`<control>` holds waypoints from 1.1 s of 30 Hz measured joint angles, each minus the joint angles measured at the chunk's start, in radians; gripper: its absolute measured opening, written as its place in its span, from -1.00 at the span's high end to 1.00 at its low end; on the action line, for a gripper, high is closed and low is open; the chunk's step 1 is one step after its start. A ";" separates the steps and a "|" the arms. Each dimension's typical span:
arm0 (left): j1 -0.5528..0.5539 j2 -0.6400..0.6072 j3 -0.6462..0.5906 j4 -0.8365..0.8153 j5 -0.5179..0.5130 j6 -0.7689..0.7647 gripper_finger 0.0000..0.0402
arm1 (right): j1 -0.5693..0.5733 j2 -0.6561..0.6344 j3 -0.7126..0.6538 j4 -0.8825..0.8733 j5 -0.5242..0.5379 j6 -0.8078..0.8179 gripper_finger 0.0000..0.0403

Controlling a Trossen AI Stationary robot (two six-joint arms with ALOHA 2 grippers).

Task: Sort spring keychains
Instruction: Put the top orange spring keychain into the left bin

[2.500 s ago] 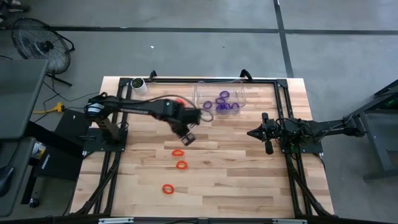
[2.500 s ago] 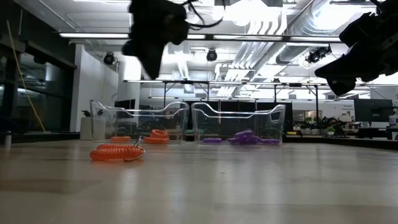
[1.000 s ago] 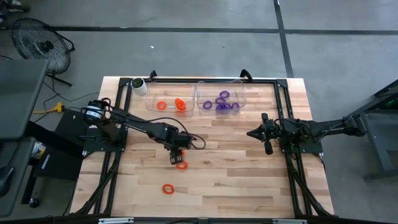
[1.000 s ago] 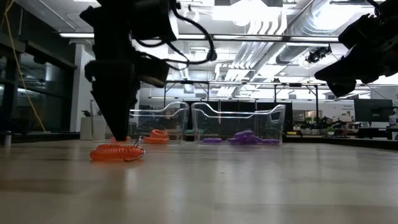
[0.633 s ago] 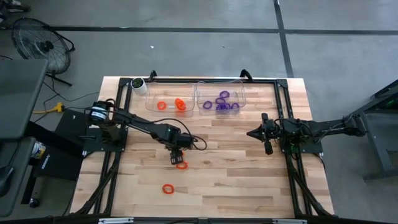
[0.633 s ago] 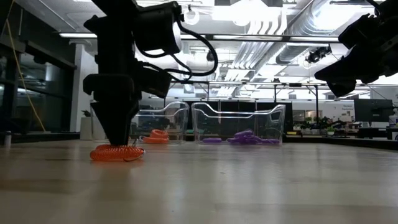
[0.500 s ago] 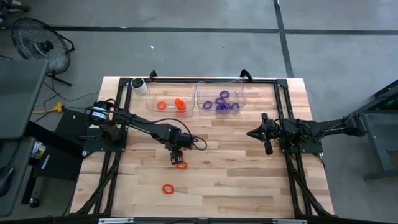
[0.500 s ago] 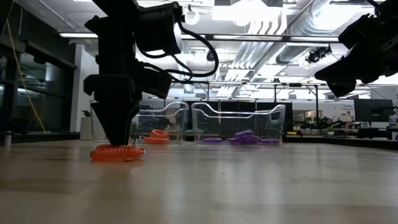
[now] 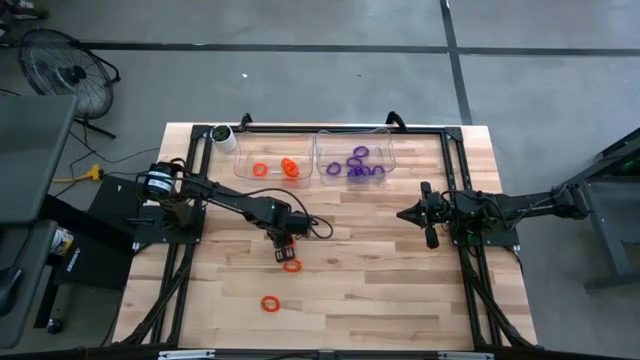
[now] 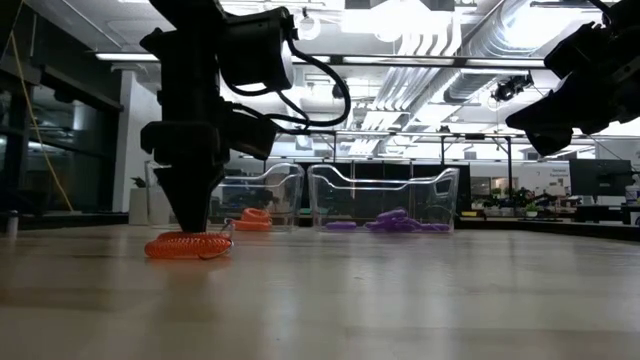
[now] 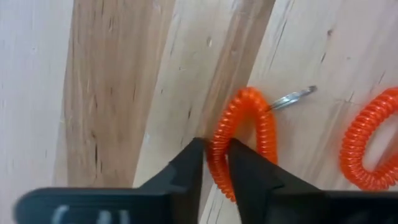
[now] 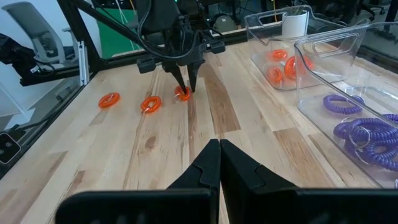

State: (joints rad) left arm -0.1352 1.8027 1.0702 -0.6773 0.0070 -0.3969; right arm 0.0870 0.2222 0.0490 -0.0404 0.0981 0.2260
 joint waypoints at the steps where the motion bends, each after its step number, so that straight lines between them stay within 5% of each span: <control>1: 0.000 0.000 0.000 0.001 0.002 0.000 0.71 | 0.000 0.000 0.000 0.000 0.000 0.000 1.00; 6: 0.000 0.000 0.000 0.001 0.010 -0.011 0.95 | 0.000 0.000 0.000 0.000 0.000 0.000 1.00; 17: -0.001 -0.010 0.072 -0.091 0.040 -0.026 0.98 | 0.000 0.000 0.000 0.000 0.000 0.000 1.00; 33: 0.081 -0.209 0.217 -0.380 -0.010 -0.067 0.99 | 0.000 0.013 0.000 -0.003 0.000 0.000 1.00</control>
State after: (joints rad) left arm -0.0539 1.5941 1.2868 -1.0576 -0.0029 -0.4639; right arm 0.0872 0.2348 0.0492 -0.0429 0.0978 0.2260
